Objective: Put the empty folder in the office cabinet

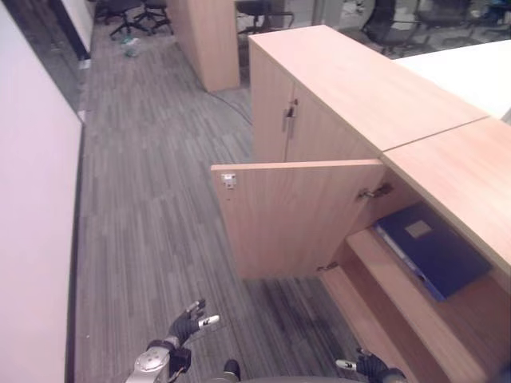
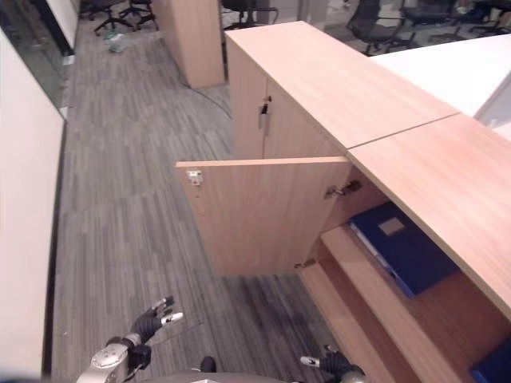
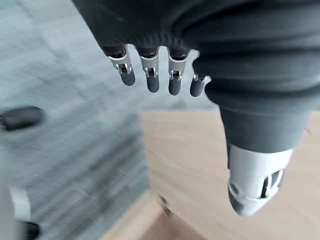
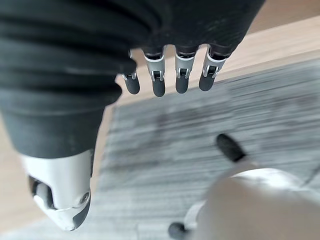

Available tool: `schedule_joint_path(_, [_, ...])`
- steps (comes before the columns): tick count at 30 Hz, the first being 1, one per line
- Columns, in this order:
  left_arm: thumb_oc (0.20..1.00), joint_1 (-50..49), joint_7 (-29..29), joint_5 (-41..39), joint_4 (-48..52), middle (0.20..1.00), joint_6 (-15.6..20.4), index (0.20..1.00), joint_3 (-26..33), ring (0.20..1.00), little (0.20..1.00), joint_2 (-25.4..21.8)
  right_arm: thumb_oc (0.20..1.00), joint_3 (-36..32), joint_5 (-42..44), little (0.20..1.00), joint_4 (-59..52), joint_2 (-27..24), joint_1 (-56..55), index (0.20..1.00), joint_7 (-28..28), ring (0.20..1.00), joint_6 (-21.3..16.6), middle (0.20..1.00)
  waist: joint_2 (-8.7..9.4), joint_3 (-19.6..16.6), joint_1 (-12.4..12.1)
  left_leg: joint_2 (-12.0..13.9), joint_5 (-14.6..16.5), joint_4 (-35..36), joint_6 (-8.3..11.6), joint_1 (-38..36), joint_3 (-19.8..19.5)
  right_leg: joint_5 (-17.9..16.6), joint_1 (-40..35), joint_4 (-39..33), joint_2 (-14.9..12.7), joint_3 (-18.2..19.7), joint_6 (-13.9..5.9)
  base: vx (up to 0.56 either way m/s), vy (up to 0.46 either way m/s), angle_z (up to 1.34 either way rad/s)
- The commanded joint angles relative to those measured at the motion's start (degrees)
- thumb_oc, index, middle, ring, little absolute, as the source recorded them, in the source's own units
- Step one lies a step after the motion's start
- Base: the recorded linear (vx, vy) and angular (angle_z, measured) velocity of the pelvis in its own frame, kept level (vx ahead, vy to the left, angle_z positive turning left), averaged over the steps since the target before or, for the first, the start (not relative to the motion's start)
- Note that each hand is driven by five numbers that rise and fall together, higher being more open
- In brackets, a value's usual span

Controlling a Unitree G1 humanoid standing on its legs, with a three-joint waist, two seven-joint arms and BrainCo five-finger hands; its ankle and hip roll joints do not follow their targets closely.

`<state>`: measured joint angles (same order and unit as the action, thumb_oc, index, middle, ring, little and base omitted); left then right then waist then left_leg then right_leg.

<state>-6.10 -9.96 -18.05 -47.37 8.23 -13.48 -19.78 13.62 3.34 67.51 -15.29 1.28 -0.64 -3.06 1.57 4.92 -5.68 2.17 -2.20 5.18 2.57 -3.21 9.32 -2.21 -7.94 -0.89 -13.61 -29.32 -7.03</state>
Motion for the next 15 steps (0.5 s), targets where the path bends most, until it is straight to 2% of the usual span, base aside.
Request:
schedule_joint_path(1, [1.0, 4.22, 1.9, 3.72, -3.42, 1.0, 1.13, 1.0, 0.16, 1.0, 1.0, 0.05, 1.0, 2.87, -0.11, 1.0, -0.87, -0.19, 2.39, 1.0, 0.03, 1.0, -0.37, 1.0, -0.28, 2.28, -0.99, 2.11, 1.56, -0.91, -0.2, 0.19, -0.92, -0.28, 6.64, 15.74, -4.55, 5.06, -6.2, -0.01, 0.276, 0.3])
schedule_joint_path(2, [1.0, 4.29, 1.9, 3.72, -3.45, 1.0, 1.14, 1.0, 0.17, 1.0, 1.0, 0.05, 1.0, 2.85, -0.1, 1.0, -0.86, -0.19, 2.45, 1.0, 0.03, 1.0, -0.37, 1.0, -0.26, 2.07, -1.03, 2.08, 1.33, -0.85, -0.26, 0.51, -0.87, -0.54, 6.97, 15.6, -4.54, 5.1, -6.17, 0.01, 0.15, 0.15])
schedule_joint_path(3, [1.0, 4.51, 2.38, 4.14, -4.78, 1.0, 1.3, 1.0, 0.33, 1.0, 1.0, -0.04, 1.0, 3.02, 0.22, 1.0, -1.21, 0.07, 2.67, 1.0, 0.09, 1.0, -0.61, 1.0, -0.35, 2.26, -0.89, 2.01, 1.5, -0.67, -0.5, 0.27, -1.32, -0.39, 8.18, 16.4, -3.52, 7.32, -6.39, 0.03, 0.067, 0.02])
schedule_joint_path(5, [1.0, 4.8, 2.81, 4.06, -6.35, 1.0, 1.58, 1.0, 0.46, 1.0, 1.0, 0.33, 1.0, 3.45, 1.02, 1.0, -1.1, 0.3, 2.49, 1.0, 0.33, 1.0, -0.97, 1.0, -0.55, 2.68, -0.04, 1.42, 1.8, -0.23, -0.58, -0.45, -3.06, 2.48, 9.33, 13.59, 0.43, 12.96, -5.21, 0.06, 0.076, 0.16])
schedule_joint_path(6, [1.0, 5.55, 3.38, 4.15, -6.92, 1.0, 1.97, 1.0, 0.06, 1.0, 1.0, 0.19, 1.0, 3.55, 1.54, 1.0, -1.16, -0.12, 2.46, 1.0, 0.39, 1.0, -1.13, 1.0, -0.82, 2.83, 1.07, 0.75, 1.58, -0.18, -0.57, 0.21, -5.15, 2.99, 10.79, 10.41, 2.79, 17.55, -4.76, 0.07, 0.037, 0.34])
schedule_joint_path(10, [1.0, 6.96, 3.71, 3.81, -9.11, 1.0, 2.39, 1.0, 0.02, 1.0, 1.0, 0.64, 1.0, 3.39, 1.77, 1.0, -0.45, -0.07, 0.57, 1.0, 0.46, 1.0, -1.42, 1.0, -0.27, 1.9, 2.23, -0.47, 2.04, -0.18, -0.47, 0.51, -8.08, 2.69, 8.0, 5.35, 3.27, 18.54, -3.75, 0.08, -0.032, 0.78])
schedule_joint_path(15, [1.0, 6.45, 4.38, 2.67, -7.9, 1.0, 2.97, 1.0, 1.1, 1.0, 1.0, 1.23, 1.0, 3.2, 1.22, 1.0, 0.0, -0.72, -1.2, 1.0, 0.34, 1.0, -1.45, 1.0, -0.04, 0.28, 2.78, -0.5, 2.62, -0.18, -0.01, -0.63, -8.26, 1.27, 4.15, 0.38, 3.01, 17.02, -3.68, 0.1, -0.036, 0.27])
